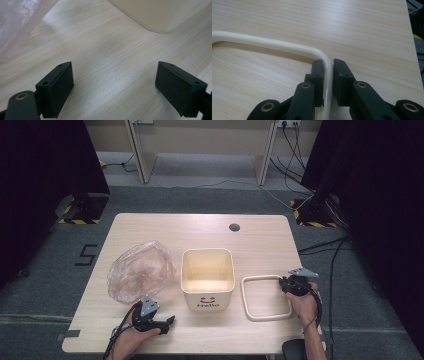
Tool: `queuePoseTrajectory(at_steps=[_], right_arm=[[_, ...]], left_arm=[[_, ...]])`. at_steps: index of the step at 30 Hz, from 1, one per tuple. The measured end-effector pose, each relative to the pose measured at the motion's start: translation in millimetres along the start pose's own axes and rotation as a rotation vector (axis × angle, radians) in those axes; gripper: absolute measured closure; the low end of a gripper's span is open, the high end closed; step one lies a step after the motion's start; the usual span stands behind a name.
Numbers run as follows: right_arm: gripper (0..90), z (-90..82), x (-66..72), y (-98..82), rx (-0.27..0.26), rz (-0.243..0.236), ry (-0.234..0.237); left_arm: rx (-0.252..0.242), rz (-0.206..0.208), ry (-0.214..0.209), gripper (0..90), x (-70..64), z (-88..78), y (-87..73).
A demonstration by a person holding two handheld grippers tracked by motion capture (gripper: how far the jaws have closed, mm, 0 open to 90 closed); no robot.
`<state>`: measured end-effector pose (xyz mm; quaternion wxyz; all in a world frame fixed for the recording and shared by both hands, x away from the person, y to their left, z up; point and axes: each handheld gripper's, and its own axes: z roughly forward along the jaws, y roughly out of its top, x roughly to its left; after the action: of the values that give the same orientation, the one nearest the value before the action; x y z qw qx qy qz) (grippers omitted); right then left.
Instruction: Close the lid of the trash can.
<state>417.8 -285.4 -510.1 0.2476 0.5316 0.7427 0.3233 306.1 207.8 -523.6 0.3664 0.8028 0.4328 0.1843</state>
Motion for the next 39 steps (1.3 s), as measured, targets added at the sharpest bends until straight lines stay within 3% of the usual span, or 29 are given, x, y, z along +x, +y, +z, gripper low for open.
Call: queuePoseTrajectory(at_steps=[12,21,28,34,39], right_arm=[[80.3,-11.5,-1.3,7.9,-0.065,0.001,-0.014],[80.5,-29.8,-4.0,20.9,-0.17,0.031,-0.013],[80.6,-42.2,1.1,30.4,-0.213,0.015,-0.003],[80.5,-55.3,1.5,38.2,-0.26,0.022,0.003],[80.5,-61.6,1.6,42.0,-0.282,0.028,0.02]], left_arm=[[0.0,0.0,0.0,14.3,0.1,0.0,0.0],[0.0,-0.001,0.0,14.3,0.0,0.0,0.0],[0.0,0.0,0.001,14.3,-0.1,-0.1,0.1],[0.008,-0.028,0.008,15.2,-1.4,-1.0,2.8],[-0.027,-0.018,-0.006,15.2,-7.8,-8.2,12.9]])
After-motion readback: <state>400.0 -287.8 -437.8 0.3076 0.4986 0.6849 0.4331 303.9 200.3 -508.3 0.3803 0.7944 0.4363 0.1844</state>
